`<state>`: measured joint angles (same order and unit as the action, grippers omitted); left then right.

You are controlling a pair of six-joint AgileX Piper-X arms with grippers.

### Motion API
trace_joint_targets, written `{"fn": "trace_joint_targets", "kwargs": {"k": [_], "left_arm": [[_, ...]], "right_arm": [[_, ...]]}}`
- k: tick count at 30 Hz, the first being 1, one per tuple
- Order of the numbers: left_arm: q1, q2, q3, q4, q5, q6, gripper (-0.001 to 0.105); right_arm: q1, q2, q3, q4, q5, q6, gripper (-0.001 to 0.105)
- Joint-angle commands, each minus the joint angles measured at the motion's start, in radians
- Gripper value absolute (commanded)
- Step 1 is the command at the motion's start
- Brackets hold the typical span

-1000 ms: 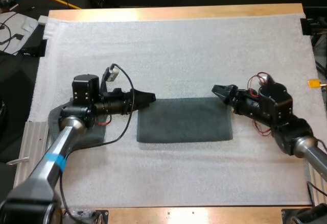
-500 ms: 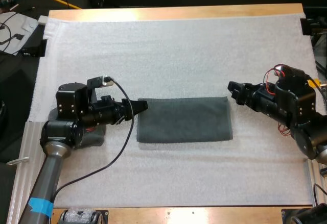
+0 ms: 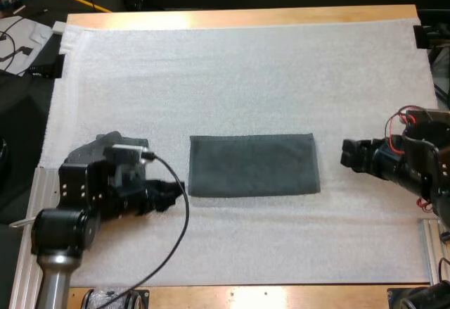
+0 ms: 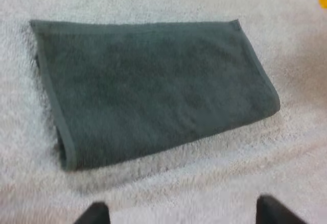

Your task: Pick towel from pile, fold and stack

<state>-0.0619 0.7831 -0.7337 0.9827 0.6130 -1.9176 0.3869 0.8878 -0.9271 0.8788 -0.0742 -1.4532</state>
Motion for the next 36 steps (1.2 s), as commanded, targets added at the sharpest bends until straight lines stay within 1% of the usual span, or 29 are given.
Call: {"fn": "trace_joint_targets", "kwargs": {"k": [1, 6, 9, 15, 18, 21, 22, 23, 27, 29, 36], "left_arm": [[-0.005, -0.063, -0.008, 0.125, -0.039, 0.025, 0.057], [-0.006, -0.104, -0.006, 0.159, -0.038, 0.031, 0.057], [-0.009, -0.107, -0.008, 0.148, -0.03, 0.027, 0.057], [-0.033, -0.114, -0.008, 0.158, -0.021, 0.027, 0.057], [-0.051, -0.113, -0.008, 0.162, -0.016, 0.026, 0.057], [-0.055, -0.115, -0.01, 0.163, -0.009, 0.025, 0.057], [-0.054, -0.116, -0.01, 0.163, -0.009, 0.025, 0.057], [-0.052, -0.116, -0.009, 0.166, -0.009, 0.026, 0.057], [-0.047, -0.115, -0.01, 0.167, -0.008, 0.027, 0.057], [-0.049, -0.108, -0.008, 0.171, -0.022, 0.035, 0.057], [-0.05, -0.107, -0.009, 0.192, -0.04, 0.042, 0.057]], "right_arm": [[0.0, -0.025, -0.009, 0.065, 0.029, -0.027, 0.057], [0.004, -0.02, 0.001, 0.071, 0.053, -0.036, 0.057], [-0.002, 0.0, -0.007, 0.062, 0.036, -0.029, 0.056], [-0.008, 0.143, -0.008, -0.001, -0.006, -0.032, 0.056], [-0.049, 0.251, -0.007, -0.05, -0.074, -0.039, 0.056], [-0.135, 0.364, -0.007, -0.098, -0.188, -0.065, 0.056], [-0.154, 0.385, -0.008, -0.107, -0.213, -0.07, 0.056], [-0.185, 0.422, -0.008, -0.13, -0.264, -0.078, 0.056], [-0.235, 0.503, -0.008, -0.17, -0.36, -0.092, 0.056], [-0.219, 0.487, -0.007, -0.162, -0.321, -0.08, 0.056], [-0.227, 0.614, -0.007, -0.227, -0.391, -0.072, 0.056]]}}
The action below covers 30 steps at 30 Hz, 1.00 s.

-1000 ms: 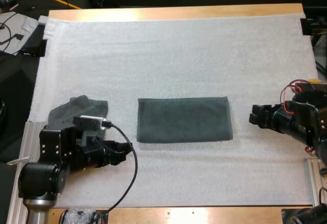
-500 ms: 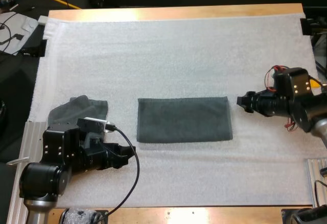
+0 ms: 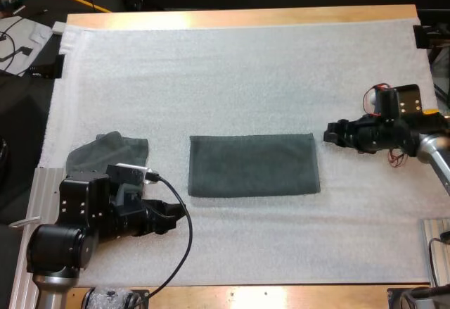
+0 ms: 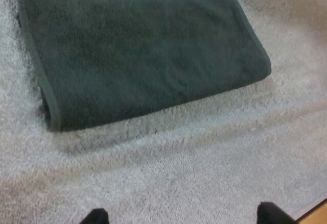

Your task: Pick towel from pile, fold and stack

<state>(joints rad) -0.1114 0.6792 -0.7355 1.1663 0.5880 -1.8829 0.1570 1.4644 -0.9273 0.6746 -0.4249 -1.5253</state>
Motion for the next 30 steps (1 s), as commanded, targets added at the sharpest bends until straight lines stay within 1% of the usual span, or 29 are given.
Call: {"fn": "trace_joint_targets", "kwargs": {"k": [1, 6, 10, 16, 17, 19, 30], "left_arm": [[-0.001, -0.004, -0.007, 0.01, -0.015, 0.008, 0.057], [0.0, -0.005, -0.008, 0.015, -0.023, 0.011, 0.057], [-0.002, -0.004, -0.007, 0.014, -0.023, 0.011, 0.057], [-0.001, -0.003, -0.007, 0.012, -0.019, 0.011, 0.057], [0.0, 0.0, -0.006, 0.011, -0.02, 0.012, 0.057], [-0.001, 0.0, -0.005, 0.012, -0.018, 0.013, 0.057], [-0.002, -0.001, -0.006, 0.02, -0.007, 0.016, 0.057]], "right_arm": [[0.003, 0.054, -0.006, -0.03, -0.05, 0.001, 0.056], [0.011, 0.119, -0.006, -0.054, -0.099, 0.009, 0.056], [0.026, 0.159, -0.006, -0.084, -0.131, 0.037, 0.056], [0.101, 0.211, -0.005, -0.14, -0.142, 0.104, 0.056], [0.085, 0.206, -0.004, -0.127, -0.155, 0.092, 0.055], [0.092, 0.222, -0.002, -0.124, -0.174, 0.099, 0.055], [0.197, 0.268, -0.002, -0.166, -0.159, 0.178, 0.054]]}}
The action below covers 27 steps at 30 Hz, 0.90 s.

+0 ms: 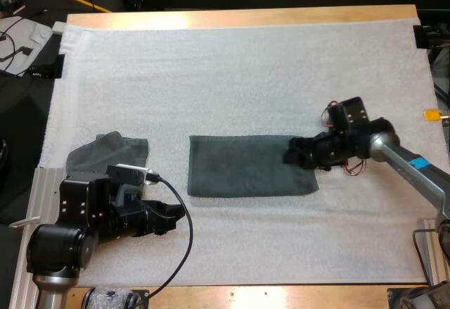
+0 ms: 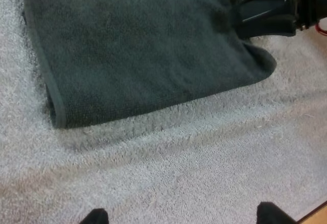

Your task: Pick towel from pile, fold and stack

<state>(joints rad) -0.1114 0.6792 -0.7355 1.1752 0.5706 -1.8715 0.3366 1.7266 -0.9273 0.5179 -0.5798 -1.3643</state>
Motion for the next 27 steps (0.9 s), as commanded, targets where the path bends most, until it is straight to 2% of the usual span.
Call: {"fn": "trace_joint_targets", "kwargs": {"k": [1, 4, 6, 9, 11, 14, 18, 22, 27], "left_arm": [[-0.002, 0.0, -0.006, 0.01, 0.011, 0.004, 0.057], [0.0, 0.001, -0.007, 0.011, 0.015, 0.004, 0.057], [0.0, 0.001, -0.007, 0.012, 0.019, 0.005, 0.057], [0.0, 0.0, -0.008, 0.013, 0.031, 0.006, 0.057], [0.0, 0.003, -0.008, 0.011, 0.046, 0.006, 0.057], [-0.001, -0.001, -0.008, 0.006, 0.033, 0.002, 0.056], [-0.001, -0.003, -0.007, 0.005, 0.042, 0.002, 0.056], [-0.002, -0.001, -0.008, 0.008, 0.053, 0.001, 0.056], [-0.002, -0.004, -0.008, 0.007, 0.063, 0.003, 0.056]], "right_arm": [[0.02, 0.004, -0.002, -0.011, -0.001, 0.021, 0.053], [0.02, -0.001, -0.002, -0.003, 0.022, 0.025, 0.037], [0.019, -0.009, -0.002, 0.01, 0.042, 0.023, 0.02], [0.017, -0.029, -0.003, 0.042, 0.092, 0.004, 0.002], [0.014, -0.051, -0.005, 0.074, 0.148, -0.022, 0.0], [0.019, -0.042, -0.004, 0.047, 0.105, 0.0, 0.001], [0.022, -0.101, 0.0, 0.083, 0.184, -0.008, 0.001], [0.023, -0.178, -0.002, 0.168, 0.318, -0.056, 0.001], [0.021, -0.286, -0.005, 0.311, 0.538, -0.177, 0.001]]}}
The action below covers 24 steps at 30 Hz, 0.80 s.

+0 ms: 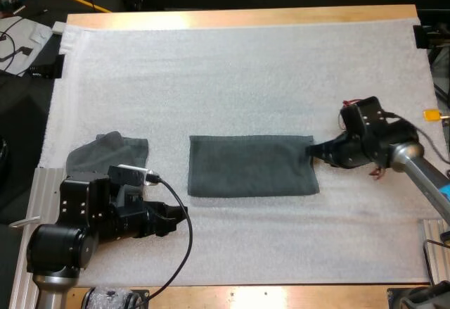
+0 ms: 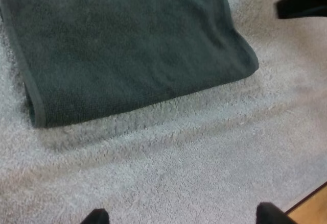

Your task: Pick towel from pile, fold and stack

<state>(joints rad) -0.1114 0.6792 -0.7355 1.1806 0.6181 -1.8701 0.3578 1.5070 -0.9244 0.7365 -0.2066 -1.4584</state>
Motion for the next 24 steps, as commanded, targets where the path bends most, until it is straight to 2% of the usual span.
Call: {"fn": "trace_joint_targets", "kwargs": {"k": [1, 5, 9, 10, 12, 16, 17, 19, 24], "left_arm": [[-0.002, 0.0, -0.007, 0.0, 0.017, 0.001, 0.056], [-0.003, -0.005, -0.01, 0.001, 0.011, 0.003, 0.056], [-0.001, -0.005, -0.01, 0.003, 0.006, 0.005, 0.056], [-0.002, -0.002, -0.008, -0.002, 0.003, 0.004, 0.056], [-0.003, -0.002, -0.008, 0.0, -0.004, 0.003, 0.056], [-0.002, -0.003, -0.006, 0.001, -0.008, 0.003, 0.057], [-0.002, -0.003, -0.006, 0.001, -0.01, 0.002, 0.057], [-0.001, -0.006, -0.006, 0.004, -0.009, 0.006, 0.057], [0.0, -0.003, -0.007, 0.006, -0.008, 0.008, 0.057]], "right_arm": [[-0.001, -0.086, -0.01, 0.116, 0.209, -0.107, 0.0], [-0.002, -0.158, -0.026, 0.211, 0.361, -0.193, 0.0], [-0.001, -0.193, -0.061, 0.261, 0.407, -0.211, 0.0], [-0.003, -0.185, -0.06, 0.251, 0.35, -0.188, 0.0], [-0.01, -0.177, -0.05, 0.228, 0.3, -0.17, 0.001], [-0.03, -0.146, -0.044, 0.155, 0.134, -0.093, 0.033], [-0.04, -0.123, -0.043, 0.124, 0.063, -0.08, 0.05], [-0.056, -0.082, -0.042, 0.086, -0.024, -0.077, 0.06], [-0.062, 0.021, -0.035, -0.004, -0.179, -0.018, 0.06]]}}
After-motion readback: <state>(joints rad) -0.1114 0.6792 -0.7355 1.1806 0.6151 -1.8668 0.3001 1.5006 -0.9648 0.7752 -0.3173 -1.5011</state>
